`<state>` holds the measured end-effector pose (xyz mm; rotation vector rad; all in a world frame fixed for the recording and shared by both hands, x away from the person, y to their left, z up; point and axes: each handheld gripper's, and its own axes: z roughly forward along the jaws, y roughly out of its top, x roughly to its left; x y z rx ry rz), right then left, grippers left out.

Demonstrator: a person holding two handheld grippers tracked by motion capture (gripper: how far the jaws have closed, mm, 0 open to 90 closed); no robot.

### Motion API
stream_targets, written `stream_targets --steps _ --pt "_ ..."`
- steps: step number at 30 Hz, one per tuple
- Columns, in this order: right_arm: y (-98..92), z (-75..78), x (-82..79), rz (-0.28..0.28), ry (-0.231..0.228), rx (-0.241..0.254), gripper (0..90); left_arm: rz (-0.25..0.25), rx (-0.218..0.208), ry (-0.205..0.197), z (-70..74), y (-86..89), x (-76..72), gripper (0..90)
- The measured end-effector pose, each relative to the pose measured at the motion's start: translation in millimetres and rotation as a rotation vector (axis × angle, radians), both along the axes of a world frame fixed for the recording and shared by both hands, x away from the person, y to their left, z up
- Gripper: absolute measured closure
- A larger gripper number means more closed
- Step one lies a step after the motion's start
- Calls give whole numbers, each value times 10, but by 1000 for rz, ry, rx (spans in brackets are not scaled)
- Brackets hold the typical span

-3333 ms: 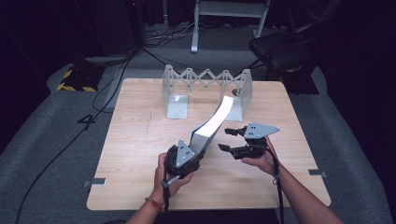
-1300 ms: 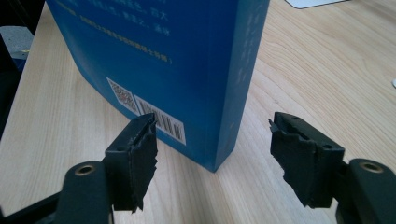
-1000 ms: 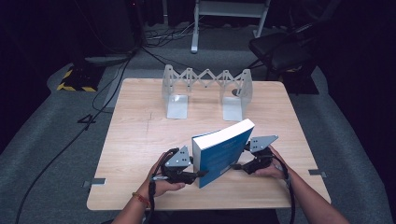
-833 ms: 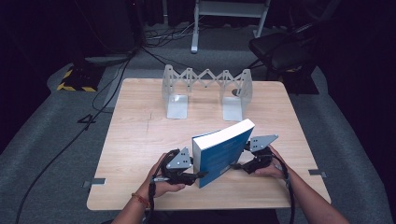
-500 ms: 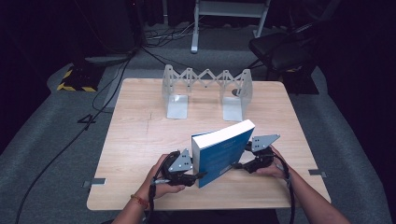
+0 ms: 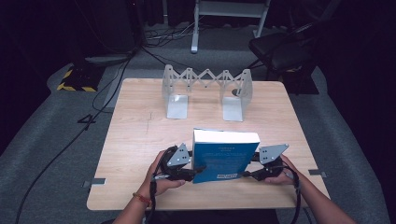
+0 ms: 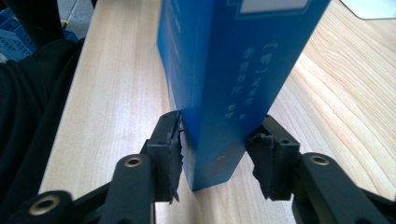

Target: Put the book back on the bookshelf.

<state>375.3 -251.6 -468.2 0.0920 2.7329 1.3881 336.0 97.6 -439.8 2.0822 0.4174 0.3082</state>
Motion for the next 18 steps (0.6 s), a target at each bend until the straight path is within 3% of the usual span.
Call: stream_targets --steps 8,13,18 --pt "-29 52 -55 7 8 39 594 -2 5 12 61 -66 68 358" --pt "-33 73 -83 10 -5 29 595 -12 -10 22 67 -85 99 353" --pt "-34 144 -106 8 -1 34 512 -21 -24 17 56 -77 83 377"
